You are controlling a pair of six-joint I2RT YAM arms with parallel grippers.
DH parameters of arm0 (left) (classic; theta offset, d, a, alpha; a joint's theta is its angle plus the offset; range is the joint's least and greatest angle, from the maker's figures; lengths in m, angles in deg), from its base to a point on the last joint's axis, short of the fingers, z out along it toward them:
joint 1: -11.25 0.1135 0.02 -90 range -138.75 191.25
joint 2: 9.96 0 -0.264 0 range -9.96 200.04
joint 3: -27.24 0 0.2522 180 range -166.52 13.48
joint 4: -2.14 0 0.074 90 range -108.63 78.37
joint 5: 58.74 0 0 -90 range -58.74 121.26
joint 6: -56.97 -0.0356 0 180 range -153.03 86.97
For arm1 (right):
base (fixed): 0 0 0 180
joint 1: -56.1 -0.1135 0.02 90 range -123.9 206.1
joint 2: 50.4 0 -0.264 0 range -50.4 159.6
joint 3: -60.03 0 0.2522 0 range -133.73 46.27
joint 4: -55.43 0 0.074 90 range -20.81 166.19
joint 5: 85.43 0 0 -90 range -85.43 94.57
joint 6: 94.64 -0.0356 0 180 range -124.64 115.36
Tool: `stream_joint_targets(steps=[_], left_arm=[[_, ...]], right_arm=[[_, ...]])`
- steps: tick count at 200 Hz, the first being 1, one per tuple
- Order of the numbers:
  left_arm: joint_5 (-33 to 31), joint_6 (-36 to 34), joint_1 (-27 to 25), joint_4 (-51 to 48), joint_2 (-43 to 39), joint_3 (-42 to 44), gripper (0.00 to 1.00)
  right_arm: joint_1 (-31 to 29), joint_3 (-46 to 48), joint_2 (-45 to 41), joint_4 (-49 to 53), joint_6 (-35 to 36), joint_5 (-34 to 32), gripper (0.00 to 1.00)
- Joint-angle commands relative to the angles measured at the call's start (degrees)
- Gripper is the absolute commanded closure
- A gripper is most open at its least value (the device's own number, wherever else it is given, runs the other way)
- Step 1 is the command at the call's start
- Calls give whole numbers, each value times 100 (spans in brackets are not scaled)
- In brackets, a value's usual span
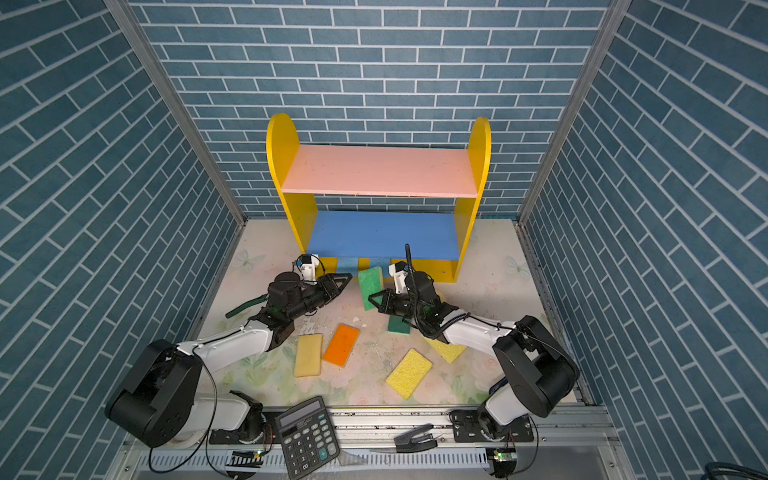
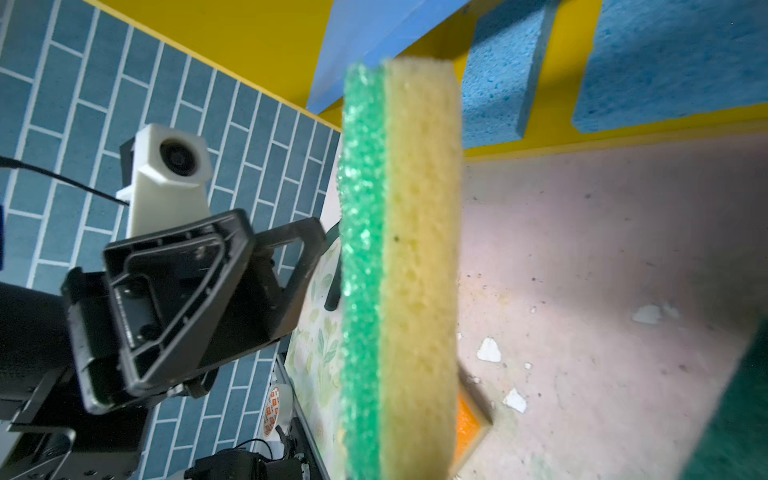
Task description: Place and organize the cleaning sponges onto the shelf
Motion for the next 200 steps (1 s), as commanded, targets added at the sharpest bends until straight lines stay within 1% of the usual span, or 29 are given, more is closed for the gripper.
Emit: stream_joint_targets(steps=[1, 17, 29, 39, 48, 60, 94, 97, 121, 149, 200], left_arm=[[-233, -445, 26, -533, -336, -189, 56], [-365, -667, 49, -927, -572, -226, 55], [-468, -830, 66, -1241, -761, -263, 55], [-549, -936, 76, -1494, -888, -294, 54], [-625, -996, 101, -1683, -1019, -297, 54], [-682, -1049, 120, -1827, -1162, -264, 54], [-845, -1080, 147, -2016, -1479, -84, 53], [-855, -1076, 146, -2020, -1499, -68, 53], [-909, -1019, 152, -2020, -1609, 45, 53], [-892, -1014, 154, -2103, -1605, 21, 53], [-819, -1014, 153, -2053, -1520, -22, 53]], right_arm=[[134, 292, -303, 72, -155, -144, 100], [280, 439, -456, 237, -112, -198, 100], [426, 515, -558, 589, -21, -354, 100], [550, 467, -638, 1165, 163, -603, 100], [619, 367, -715, 1758, 464, -929, 100], [651, 251, -825, 2289, 805, -1320, 100], [776, -58, -820, 2924, 1430, -1904, 100], [780, -85, -807, 2956, 1476, -2047, 100], [881, -138, -699, 2763, 1621, -2272, 100], [1016, -166, -471, 2207, 1608, -2197, 100], [1106, -458, 356, 1371, 1530, -1996, 100]])
